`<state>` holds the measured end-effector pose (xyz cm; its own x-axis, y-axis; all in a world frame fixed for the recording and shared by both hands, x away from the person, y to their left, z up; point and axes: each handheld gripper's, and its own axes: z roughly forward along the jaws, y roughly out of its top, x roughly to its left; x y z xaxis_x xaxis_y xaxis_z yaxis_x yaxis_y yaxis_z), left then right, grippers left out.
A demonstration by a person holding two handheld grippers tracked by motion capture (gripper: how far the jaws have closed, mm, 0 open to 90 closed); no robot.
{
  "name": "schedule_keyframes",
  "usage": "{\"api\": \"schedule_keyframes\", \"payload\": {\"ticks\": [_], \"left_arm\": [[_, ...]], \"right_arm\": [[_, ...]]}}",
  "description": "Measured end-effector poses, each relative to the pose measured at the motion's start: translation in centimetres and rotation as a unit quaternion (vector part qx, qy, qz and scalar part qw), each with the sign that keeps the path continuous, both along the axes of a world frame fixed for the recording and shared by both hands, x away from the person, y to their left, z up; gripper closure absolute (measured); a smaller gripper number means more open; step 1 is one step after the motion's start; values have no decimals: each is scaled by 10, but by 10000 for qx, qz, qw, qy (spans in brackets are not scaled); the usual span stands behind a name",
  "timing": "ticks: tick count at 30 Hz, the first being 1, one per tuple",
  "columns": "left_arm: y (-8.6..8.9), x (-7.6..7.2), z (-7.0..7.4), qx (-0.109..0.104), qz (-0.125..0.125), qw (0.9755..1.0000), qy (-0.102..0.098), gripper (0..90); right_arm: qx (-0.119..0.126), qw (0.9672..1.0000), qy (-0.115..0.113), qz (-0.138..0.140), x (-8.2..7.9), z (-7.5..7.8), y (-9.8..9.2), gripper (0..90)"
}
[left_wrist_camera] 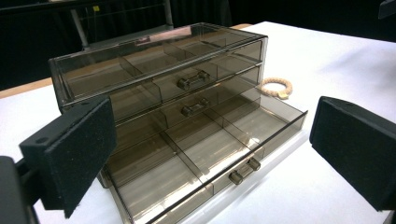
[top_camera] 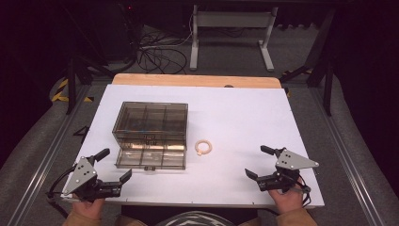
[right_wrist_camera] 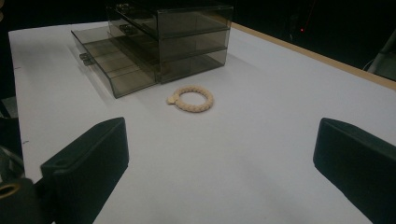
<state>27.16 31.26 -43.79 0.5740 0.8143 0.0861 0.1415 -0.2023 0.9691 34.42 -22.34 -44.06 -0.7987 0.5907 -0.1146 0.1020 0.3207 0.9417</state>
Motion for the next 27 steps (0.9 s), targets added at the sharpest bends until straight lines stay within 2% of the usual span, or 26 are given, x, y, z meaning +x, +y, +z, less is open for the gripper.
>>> {"api": "schedule_keyframes", "payload": {"ticks": [27], "left_arm": [[0,0,0,25,31,10000,-10,14]], "right_arm": [[15,10000,53,3,1,1,2,41]]}}
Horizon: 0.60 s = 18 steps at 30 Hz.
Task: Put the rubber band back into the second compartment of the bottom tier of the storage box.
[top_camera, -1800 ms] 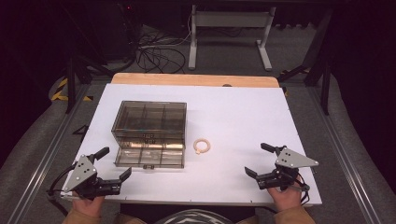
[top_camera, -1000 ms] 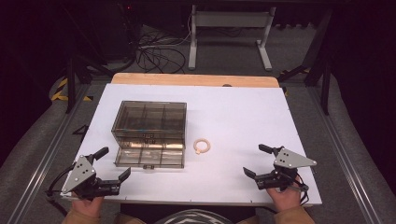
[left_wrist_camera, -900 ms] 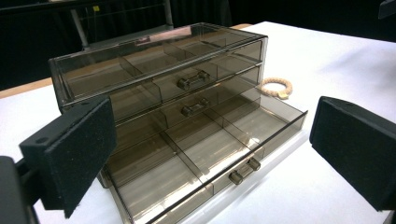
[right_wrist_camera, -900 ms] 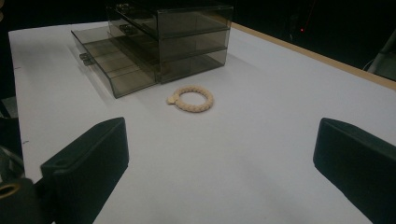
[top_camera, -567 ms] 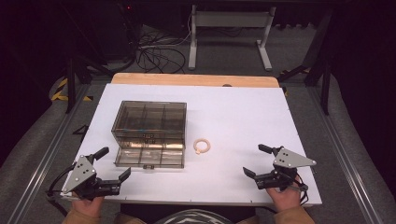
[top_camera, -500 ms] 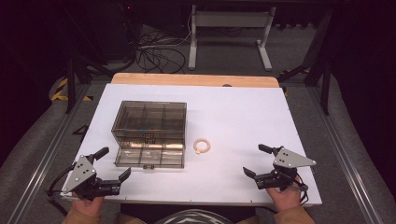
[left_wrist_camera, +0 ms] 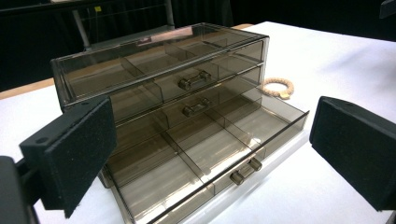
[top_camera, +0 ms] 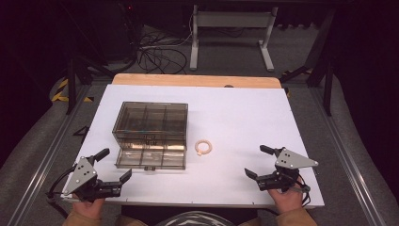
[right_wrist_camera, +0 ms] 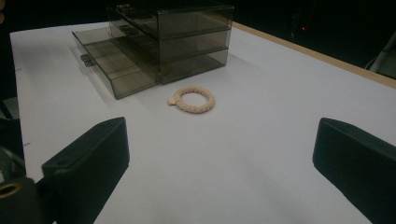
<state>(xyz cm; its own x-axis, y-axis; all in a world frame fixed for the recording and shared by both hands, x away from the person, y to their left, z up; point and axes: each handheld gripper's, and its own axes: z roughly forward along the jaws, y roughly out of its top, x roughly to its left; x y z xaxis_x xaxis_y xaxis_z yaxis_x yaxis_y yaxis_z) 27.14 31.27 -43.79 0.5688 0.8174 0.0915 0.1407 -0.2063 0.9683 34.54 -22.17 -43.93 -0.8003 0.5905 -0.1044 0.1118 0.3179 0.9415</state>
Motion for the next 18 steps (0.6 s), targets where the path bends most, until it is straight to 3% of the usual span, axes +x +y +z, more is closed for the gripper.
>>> {"api": "schedule_keyframes", "payload": {"ticks": [18], "left_arm": [[1,1,0,-60,27,10000,60,15]], "right_arm": [[-293,9989,318,172,25,17,35,89]]}}
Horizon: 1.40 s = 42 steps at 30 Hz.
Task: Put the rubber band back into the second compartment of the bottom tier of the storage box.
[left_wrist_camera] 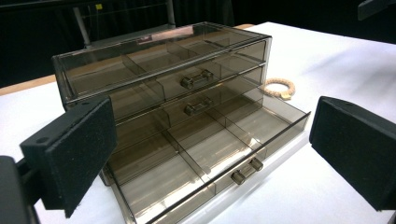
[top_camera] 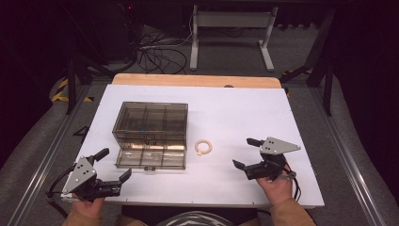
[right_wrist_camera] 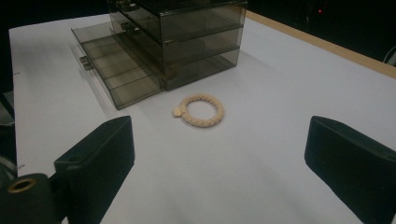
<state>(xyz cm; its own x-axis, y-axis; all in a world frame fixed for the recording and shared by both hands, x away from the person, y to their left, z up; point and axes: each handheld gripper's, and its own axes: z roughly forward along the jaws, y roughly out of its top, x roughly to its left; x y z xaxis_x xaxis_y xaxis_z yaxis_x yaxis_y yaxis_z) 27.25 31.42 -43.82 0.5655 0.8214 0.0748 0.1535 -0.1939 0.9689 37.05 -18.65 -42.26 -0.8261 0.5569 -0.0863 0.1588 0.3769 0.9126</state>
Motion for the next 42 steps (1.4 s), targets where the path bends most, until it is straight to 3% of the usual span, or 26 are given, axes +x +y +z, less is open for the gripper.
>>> {"api": "schedule_keyframes", "payload": {"ticks": [12,26,42], "left_arm": [[0,0,0,12,-11,10000,8,15],[0,0,-1,-19,-27,10000,4,15],[2,-5,-1,-5,60,10000,-3,15]], "right_arm": [[-62,9999,82,104,13,5,17,92],[6,9998,116,145,16,10,23,131],[-322,9986,407,75,40,7,47,202]]}}
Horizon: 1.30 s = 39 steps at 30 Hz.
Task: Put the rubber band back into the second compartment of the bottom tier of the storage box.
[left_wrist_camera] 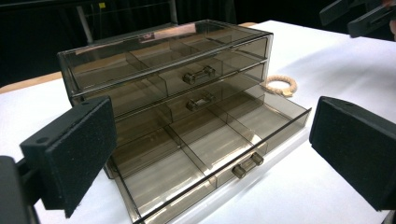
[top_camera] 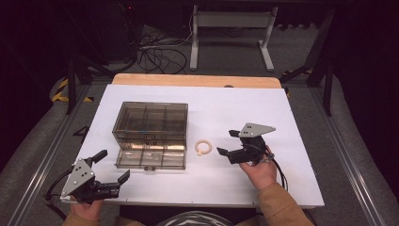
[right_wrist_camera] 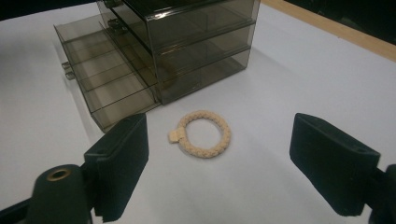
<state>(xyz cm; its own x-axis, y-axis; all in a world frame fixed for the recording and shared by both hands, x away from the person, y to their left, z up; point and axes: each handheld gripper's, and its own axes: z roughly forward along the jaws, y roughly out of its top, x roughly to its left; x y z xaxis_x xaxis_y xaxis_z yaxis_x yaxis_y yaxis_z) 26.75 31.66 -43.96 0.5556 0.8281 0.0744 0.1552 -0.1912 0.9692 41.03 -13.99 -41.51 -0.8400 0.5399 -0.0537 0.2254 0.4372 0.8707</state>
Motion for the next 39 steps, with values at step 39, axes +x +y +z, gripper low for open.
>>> {"api": "schedule_keyframes", "payload": {"ticks": [39], "left_arm": [[0,3,-1,10,14,10000,24,16]], "right_arm": [[-585,9974,368,-211,49,-39,53,364]]}}
